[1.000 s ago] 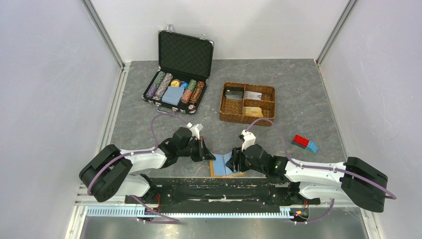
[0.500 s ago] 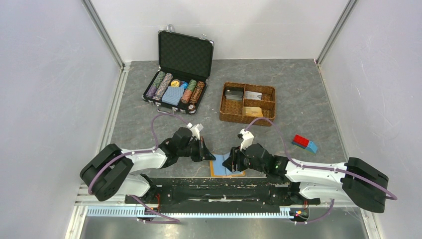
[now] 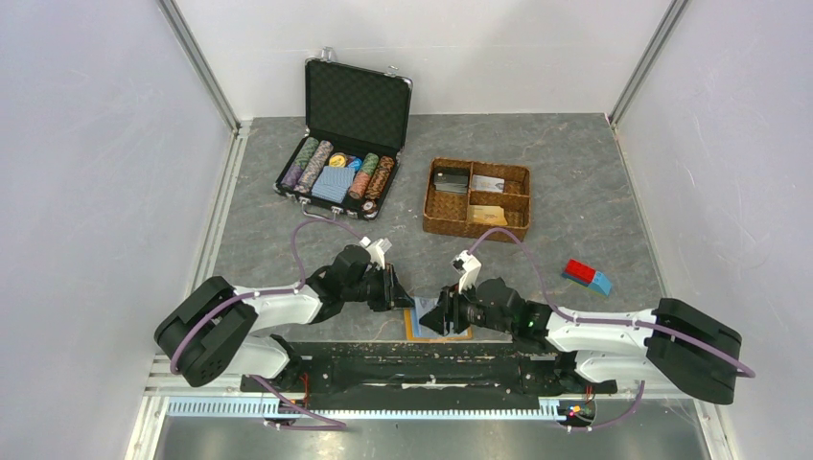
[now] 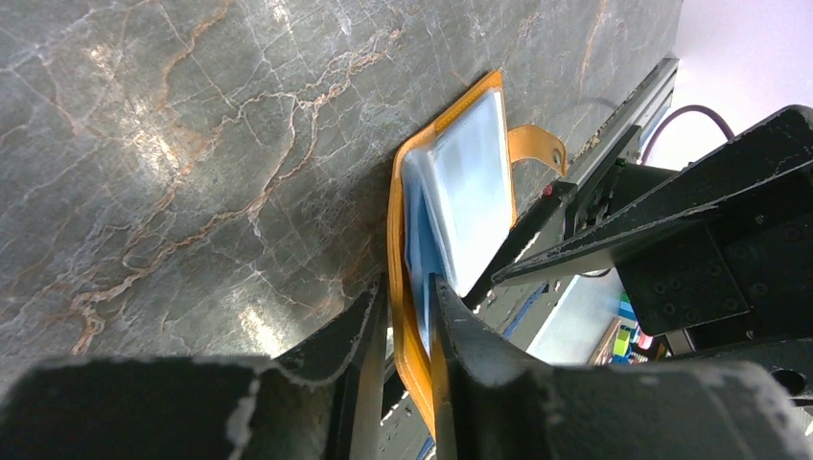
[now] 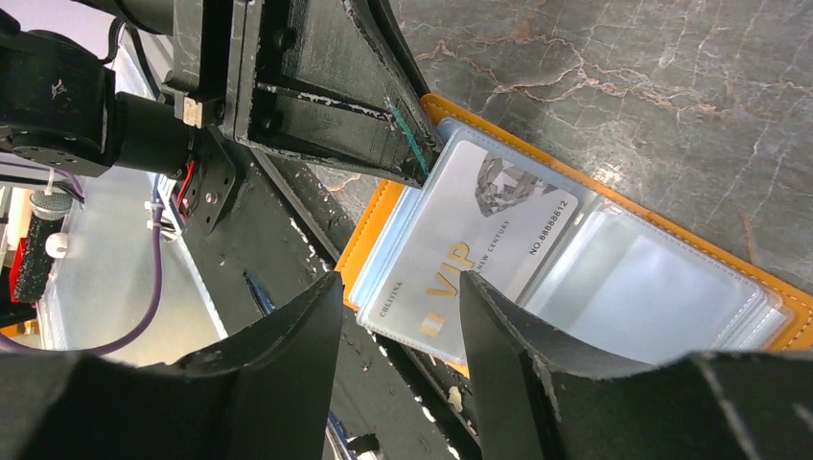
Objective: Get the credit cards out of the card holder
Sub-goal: Remove the credit card from the card holder.
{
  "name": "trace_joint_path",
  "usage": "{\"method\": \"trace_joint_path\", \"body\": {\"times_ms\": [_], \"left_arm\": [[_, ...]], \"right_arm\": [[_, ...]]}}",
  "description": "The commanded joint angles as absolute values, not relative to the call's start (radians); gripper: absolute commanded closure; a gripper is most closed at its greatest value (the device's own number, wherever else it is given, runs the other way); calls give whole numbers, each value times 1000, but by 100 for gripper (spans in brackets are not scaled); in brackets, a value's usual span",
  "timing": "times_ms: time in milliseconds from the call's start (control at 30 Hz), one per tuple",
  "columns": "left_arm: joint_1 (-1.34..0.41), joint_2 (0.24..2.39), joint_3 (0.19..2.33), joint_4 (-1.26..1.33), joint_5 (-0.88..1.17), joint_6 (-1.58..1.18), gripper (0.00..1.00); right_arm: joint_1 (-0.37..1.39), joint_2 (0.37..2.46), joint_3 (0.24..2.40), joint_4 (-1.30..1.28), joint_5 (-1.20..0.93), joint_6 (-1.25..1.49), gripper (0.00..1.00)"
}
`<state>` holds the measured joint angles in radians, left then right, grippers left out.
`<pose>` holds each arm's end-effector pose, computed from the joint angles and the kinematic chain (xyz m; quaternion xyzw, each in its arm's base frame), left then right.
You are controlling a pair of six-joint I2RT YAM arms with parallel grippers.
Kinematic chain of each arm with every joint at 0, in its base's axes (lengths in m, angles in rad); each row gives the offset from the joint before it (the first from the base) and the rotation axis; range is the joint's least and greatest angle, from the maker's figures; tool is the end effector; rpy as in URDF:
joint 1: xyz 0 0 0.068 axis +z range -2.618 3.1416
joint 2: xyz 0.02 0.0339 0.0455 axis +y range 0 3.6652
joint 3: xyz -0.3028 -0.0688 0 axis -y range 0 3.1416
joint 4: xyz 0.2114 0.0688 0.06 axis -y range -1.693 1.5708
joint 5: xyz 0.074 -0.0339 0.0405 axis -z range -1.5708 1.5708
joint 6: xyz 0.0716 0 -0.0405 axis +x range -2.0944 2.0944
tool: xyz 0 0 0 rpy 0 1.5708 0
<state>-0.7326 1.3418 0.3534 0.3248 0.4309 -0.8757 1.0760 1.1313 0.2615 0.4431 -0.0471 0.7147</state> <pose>0.1489 -0.1742 0.1792 0.0307 0.8825 -0.4416 0.1586 0.0948 0.1828 0.2044 -0.1636 0.8246 0.4348 0.3229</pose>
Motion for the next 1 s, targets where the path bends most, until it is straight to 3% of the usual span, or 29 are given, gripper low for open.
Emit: {"method": "trace_joint_path", "body": {"times_ms": [0, 267, 700, 967], "left_arm": [[-737, 1317, 348, 352, 443, -902, 70], [-736, 1289, 347, 343, 433, -910, 45], [-736, 1243, 324, 339, 406, -905, 33], [-737, 1283, 316, 385, 434, -907, 33]], "right_arm": [[1080, 1147, 249, 536, -73, 719, 50], [1081, 1152, 234, 515, -38, 720, 55], [1078, 1160, 224, 497, -6, 710, 65], [1078, 1145, 214, 527, -27, 713, 61]]}}
